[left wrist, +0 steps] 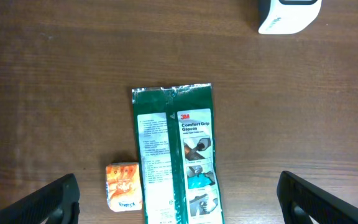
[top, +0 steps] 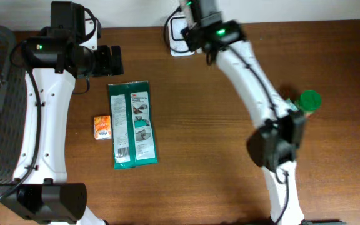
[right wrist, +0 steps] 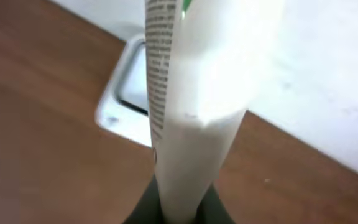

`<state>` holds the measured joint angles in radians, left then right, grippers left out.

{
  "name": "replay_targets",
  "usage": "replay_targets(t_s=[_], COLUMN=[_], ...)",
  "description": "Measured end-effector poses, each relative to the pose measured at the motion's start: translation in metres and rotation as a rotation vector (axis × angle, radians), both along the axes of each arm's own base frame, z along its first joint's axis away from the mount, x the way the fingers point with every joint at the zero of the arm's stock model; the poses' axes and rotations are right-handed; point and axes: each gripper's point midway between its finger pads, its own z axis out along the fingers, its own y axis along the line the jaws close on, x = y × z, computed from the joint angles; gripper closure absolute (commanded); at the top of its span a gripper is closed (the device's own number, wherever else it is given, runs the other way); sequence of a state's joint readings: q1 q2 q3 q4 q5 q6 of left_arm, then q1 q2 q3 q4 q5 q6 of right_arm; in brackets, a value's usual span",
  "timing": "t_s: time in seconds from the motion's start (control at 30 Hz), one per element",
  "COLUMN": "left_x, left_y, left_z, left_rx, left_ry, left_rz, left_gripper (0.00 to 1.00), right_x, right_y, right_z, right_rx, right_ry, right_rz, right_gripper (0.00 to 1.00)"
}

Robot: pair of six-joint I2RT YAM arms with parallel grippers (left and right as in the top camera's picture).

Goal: Scan the item barcode
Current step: 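Carry the Pantene tube right and set it beside the jar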

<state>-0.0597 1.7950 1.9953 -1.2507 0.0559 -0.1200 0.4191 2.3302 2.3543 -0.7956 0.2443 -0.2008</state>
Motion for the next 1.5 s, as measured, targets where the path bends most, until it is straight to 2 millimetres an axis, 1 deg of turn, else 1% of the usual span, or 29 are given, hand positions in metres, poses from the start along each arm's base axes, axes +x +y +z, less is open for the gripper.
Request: replay_targets(t_s=[0.03,0.07,0.1,0.17,0.23,0.33,0.37,0.47,0.57,0.8,0.87,0.93,0.97,1.0,1.07,1.1,1.17,1.2,1.23,1.27,1.3,1.33,1.37,1.4,1.43,1.5], left_x=[0.000,0.000,0.000,0.000,0.000,0.000,0.000,0.000,0.000,0.000,0.000,0.000,0.000,0.000,0.000,0.000,0.000,0.000,0.000,0.000,0.000,0.000,0.000,0.000,0.000,0.000], left_y=[0.000,0.000,0.000,0.000,0.000,0.000,0.000,0.000,0.000,0.000,0.000,0.000,0.000,0.000,0.000,0.000,0.000,0.000,0.000,0.000,0.000,0.000,0.000,0.000,0.000,0.000], left_z=[0.000,0.000,0.000,0.000,0.000,0.000,0.000,0.000,0.000,0.000,0.000,0.000,0.000,0.000,0.000,0.000,0.000,0.000,0.000,0.000,0.000,0.000,0.000,0.000,0.000,0.000], left_rx=[0.000,0.000,0.000,0.000,0.000,0.000,0.000,0.000,0.000,0.000,0.000,0.000,0.000,0.000,0.000,0.000,0.000,0.000,0.000,0.000,0.000,0.000,0.000,0.000,0.000,0.000], left_ry=[-0.001,0.000,-0.001,-0.001,-0.001,-0.001,-0.001,-0.001,-0.001,-0.001,0.000,0.000,-0.001,-0.001,0.000,-0.001,-0.001,-0.001,-0.001,0.000,-0.001,-0.001,-0.001,-0.001,-0.001,0.000], left_rz=[0.000,0.000,0.000,0.000,0.000,0.000,0.000,0.000,0.000,0.000,0.000,0.000,0.000,0.000,-0.001,0.000,0.000,0.000,0.000,0.000,0.000,-0.001,0.000,0.000,0.000,0.000], left_gripper=[0.01,0.01,0.01,0.01,0.01,0.01,0.01,0.01,0.01,0.01,0.01,0.01,0.01,0.01,0.01,0.01,0.01,0.01,0.01,0.01,0.01,0.01,0.01,0.01,0.01,0.01], right_x=[0.008,0.020,0.026,0.037,0.040,0.044,0.044,0.044,0.044,0.044,0.040,0.027,0.025,0.015,-0.011,-0.028,-0.061,-0.079,-0.098,-0.113,-0.126,-0.141,-0.156,-0.162,-0.164,-0.172], right_y=[-0.002,-0.002,-0.003,-0.012,-0.020,-0.024,-0.025,-0.026,-0.028,-0.032,-0.034,-0.036,-0.033,-0.035,-0.033,-0.032,-0.030,-0.033,-0.043,-0.052,-0.062,-0.075,-0.089,-0.097,-0.102,-0.110], right_z=[-0.019,-0.029,-0.041,-0.052,-0.061,-0.071,-0.079,-0.094,-0.099,-0.094,-0.096,-0.097,-0.098,-0.081,-0.042,-0.014,0.034,0.049,0.059,0.061,0.056,0.046,0.029,0.016,0.005,-0.026], right_rx=[-0.081,-0.143,-0.202,-0.321,-0.407,-0.458,-0.473,-0.498,-0.514,-0.540,-0.533,-0.508,-0.469,-0.440,-0.313,-0.214,-0.033,0.032,0.084,0.118,0.131,0.136,0.128,0.130,0.136,0.142], right_ry=[-0.008,-0.047,-0.059,-0.091,-0.091,-0.090,-0.081,-0.058,-0.053,-0.066,-0.049,0.009,0.018,0.037,0.077,0.093,0.127,0.163,0.217,0.280,0.342,0.433,0.541,0.603,0.639,0.722], right_rz=[-0.009,-0.017,-0.022,-0.030,-0.036,-0.042,-0.037,-0.032,-0.040,-0.071,-0.081,-0.082,-0.083,-0.084,-0.092,-0.100,-0.090,-0.084,-0.093,-0.109,-0.131,-0.166,-0.210,-0.250,-0.287,-0.360], right_gripper=[0.96,0.96,0.96,0.96,0.96,0.96,0.96,0.96,0.96,0.96,0.96,0.96,0.96,0.96,0.96,0.96,0.96,0.96,0.96,0.96,0.96,0.96,0.96,0.96,0.96,0.96])
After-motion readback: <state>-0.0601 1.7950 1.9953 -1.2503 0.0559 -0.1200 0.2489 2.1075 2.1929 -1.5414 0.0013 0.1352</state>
